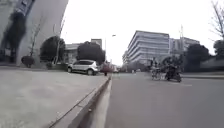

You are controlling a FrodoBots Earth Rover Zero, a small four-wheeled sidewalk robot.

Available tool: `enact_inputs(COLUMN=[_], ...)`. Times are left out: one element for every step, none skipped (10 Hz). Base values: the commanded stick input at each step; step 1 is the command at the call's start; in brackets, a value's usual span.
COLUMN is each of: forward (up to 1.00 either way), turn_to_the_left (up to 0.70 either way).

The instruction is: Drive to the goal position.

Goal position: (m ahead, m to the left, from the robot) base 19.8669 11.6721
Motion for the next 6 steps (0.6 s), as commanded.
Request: enact_inputs(forward=[0.7, 0.7, 0.7, 0.7, 0.7, 0.7], turn_to_the_left=[0.0, 0.0, 0.0, 0.0, 0.0, 0.0])
